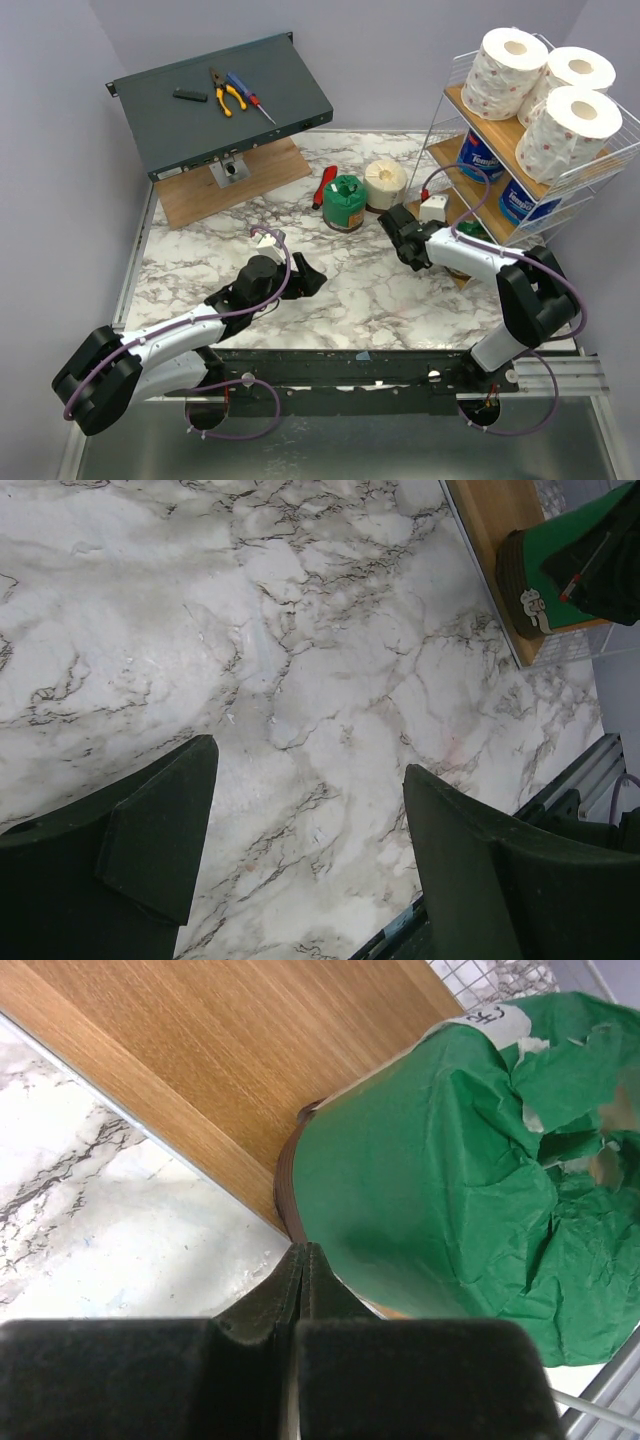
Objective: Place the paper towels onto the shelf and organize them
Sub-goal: Adjust the paper towel on the shelf.
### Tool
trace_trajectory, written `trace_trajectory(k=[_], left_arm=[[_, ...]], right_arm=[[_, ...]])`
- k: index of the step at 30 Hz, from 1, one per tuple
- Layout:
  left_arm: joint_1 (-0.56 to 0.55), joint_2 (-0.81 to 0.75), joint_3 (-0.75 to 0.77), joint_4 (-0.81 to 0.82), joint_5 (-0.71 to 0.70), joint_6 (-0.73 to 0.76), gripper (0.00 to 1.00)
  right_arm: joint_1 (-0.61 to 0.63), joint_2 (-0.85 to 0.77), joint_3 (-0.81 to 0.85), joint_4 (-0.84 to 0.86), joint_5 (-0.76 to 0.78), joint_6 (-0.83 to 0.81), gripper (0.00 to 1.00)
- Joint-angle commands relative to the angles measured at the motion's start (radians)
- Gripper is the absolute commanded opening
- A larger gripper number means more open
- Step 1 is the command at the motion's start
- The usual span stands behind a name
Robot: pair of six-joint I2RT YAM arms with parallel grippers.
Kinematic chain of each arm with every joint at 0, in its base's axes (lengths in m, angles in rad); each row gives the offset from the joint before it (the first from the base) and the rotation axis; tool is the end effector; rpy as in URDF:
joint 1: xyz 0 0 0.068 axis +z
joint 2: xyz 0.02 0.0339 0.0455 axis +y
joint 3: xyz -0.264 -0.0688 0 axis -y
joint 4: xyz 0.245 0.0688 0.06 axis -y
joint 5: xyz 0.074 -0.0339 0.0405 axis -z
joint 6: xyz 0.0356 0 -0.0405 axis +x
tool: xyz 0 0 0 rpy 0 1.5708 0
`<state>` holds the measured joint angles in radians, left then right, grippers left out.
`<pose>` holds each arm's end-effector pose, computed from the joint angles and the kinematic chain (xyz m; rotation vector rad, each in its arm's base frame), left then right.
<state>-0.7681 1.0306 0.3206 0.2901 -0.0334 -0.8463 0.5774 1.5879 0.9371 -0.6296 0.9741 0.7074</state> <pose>0.1513 -0.1445 0.1810 -0.1066 2.1330 -0.9760 0.2529 0.1296 0.1867 0.3176 2.2171 -0.7513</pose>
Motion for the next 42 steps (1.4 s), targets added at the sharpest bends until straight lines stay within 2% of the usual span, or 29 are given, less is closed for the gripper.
trace_trajectory(k=[1, 9, 15, 20, 25, 32, 35, 38, 42], left_arm=[[-0.007, 0.002, 0.029, 0.004, -0.009, 0.001, 0.77], [-0.007, 0.026, 0.036, 0.015, 0.013, 0.006, 0.77], [-0.007, 0.018, 0.030, 0.015, 0.015, 0.009, 0.77], [-0.007, 0.016, 0.024, 0.019, 0.016, 0.005, 0.77], [-0.007, 0.012, 0.023, 0.020, 0.016, 0.004, 0.77], [-0.007, 0.008, 0.025, 0.023, 0.002, -0.002, 0.77], [-0.007, -0.011, 0.020, 0.008, -0.014, -0.005, 0.77], [-0.007, -0.029, 0.010, -0.002, -0.028, -0.008, 0.77], [-0.007, -0.044, 0.006, -0.013, -0.043, -0.008, 0.77]], right_arm=[[-0.034, 0.007, -0.013, -0.007, -0.016, 0.082, 0.01], [-0.109, -0.003, -0.039, -0.086, 0.016, 0.199, 0.01], [-0.148, -0.003, -0.023, -0.186, 0.063, 0.307, 0.06], [-0.159, -0.001, -0.020, -0.199, 0.061, 0.318, 0.07], [-0.134, -0.061, -0.016, -0.133, 0.045, 0.219, 0.02], [0.064, -0.151, 0.004, 0.078, -0.083, -0.089, 0.01], [0.082, -0.181, -0.001, 0.168, -0.182, -0.147, 0.10], [0.091, -0.203, 0.002, 0.229, -0.237, -0.190, 0.25], [0.108, -0.232, 0.012, 0.327, -0.327, -0.259, 0.52]])
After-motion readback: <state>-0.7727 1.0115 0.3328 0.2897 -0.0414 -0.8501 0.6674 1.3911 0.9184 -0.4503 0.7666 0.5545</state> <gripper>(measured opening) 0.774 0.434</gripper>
